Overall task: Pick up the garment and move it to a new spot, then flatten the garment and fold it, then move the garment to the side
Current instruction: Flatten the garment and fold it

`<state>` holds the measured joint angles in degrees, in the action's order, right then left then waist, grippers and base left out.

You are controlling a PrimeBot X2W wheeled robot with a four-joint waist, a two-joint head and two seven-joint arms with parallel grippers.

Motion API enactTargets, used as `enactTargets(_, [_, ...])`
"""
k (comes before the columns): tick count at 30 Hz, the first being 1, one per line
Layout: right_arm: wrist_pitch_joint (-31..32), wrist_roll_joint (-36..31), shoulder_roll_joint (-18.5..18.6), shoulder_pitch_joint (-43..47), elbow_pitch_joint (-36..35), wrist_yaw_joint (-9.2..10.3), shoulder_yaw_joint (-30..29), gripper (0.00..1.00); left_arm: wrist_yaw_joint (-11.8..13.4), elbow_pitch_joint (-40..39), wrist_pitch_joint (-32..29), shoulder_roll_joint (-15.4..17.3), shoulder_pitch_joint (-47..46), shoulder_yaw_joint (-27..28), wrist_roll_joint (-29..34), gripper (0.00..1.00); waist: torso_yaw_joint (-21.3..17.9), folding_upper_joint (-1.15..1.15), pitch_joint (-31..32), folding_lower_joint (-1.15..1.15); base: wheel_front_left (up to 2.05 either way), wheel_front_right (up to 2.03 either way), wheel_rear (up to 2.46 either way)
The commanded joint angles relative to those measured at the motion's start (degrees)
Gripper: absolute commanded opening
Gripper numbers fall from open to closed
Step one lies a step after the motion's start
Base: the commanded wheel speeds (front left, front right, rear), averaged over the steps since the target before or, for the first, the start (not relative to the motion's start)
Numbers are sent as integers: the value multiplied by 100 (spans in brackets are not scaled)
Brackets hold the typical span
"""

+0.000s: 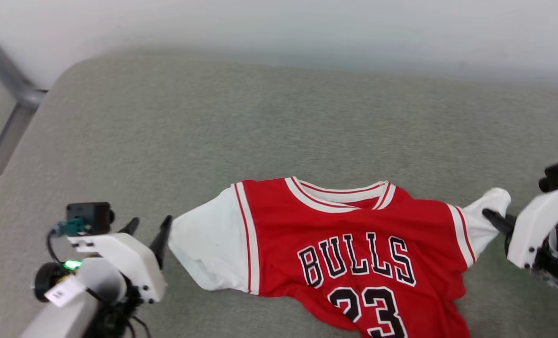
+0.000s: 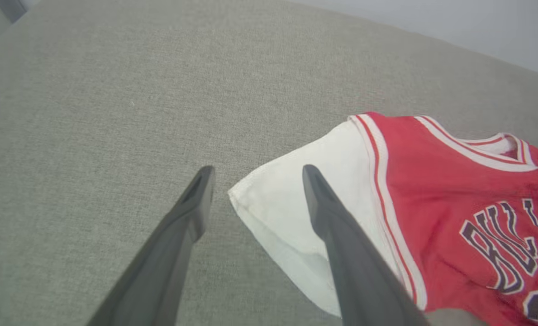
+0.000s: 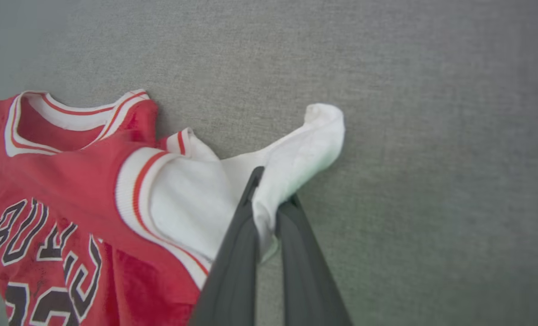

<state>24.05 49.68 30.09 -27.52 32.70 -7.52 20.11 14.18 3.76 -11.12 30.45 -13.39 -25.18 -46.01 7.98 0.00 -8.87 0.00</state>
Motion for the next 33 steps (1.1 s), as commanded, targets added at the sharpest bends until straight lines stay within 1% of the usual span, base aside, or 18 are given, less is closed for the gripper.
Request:
enactTargets(1, [-41,-60,-19,80,-44,6,-42,0,12,-24,-49,71,-4,59,-36,100,-213,0,79,0,0,0,0])
enactTargets(4, [-100,-166,-109,467,-285,6,-351,0,20,-171,-686,371,-9,78,-258,100,-459,0,31,0,0,0,0])
enactTargets(7, [-54,-295,-196,781,-603,6,-628,0,5,-240,-1192,623,-121,85,-421,100,-674,0,-81,0,0,0,0])
enactTargets(11, [55,-510,-432,1032,-1044,6,-887,0,-83,-126,-1752,770,-321,19,-606,100,-919,0,-276,0,0,0,0])
enactTargets(16, [273,-706,-823,1199,-1568,6,-1139,0,-185,206,-2111,738,-656,-72,-713,100,-1161,0,-510,0,0,0,0])
enactTargets(23, [572,-911,-1054,1250,-1956,5,-1369,0,-72,762,-2485,789,-907,-252,-579,100,-1364,0,-741,0,0,0,0])
enactTargets(27, [666,-961,-1148,1286,-2081,5,-1500,0,-165,1036,-2834,677,-855,-480,-673,100,-1393,0,-782,0,0,0,0])
enactTargets(28, [687,-967,-1166,1302,-2104,5,-1526,0,-222,1091,-2934,637,-816,-544,-722,67,-1394,0,-785,0,0,0,0])
enactTargets(29, [710,-978,-1177,1312,-2120,5,-1550,0,-272,1133,-3018,588,-798,-612,-761,25,-1393,0,-785,0,0,0,0])
enactTargets(30, [716,-993,-1185,1313,-2134,5,-1582,0,-341,1168,-3085,530,-789,-676,-801,0,-1389,0,-781,0,0,0,0])
enactTargets(33, [763,-1044,-1184,1275,-2171,5,-1672,0,-506,1193,-2929,407,-873,-735,-754,0,-1352,0,-724,0,0,0,0])
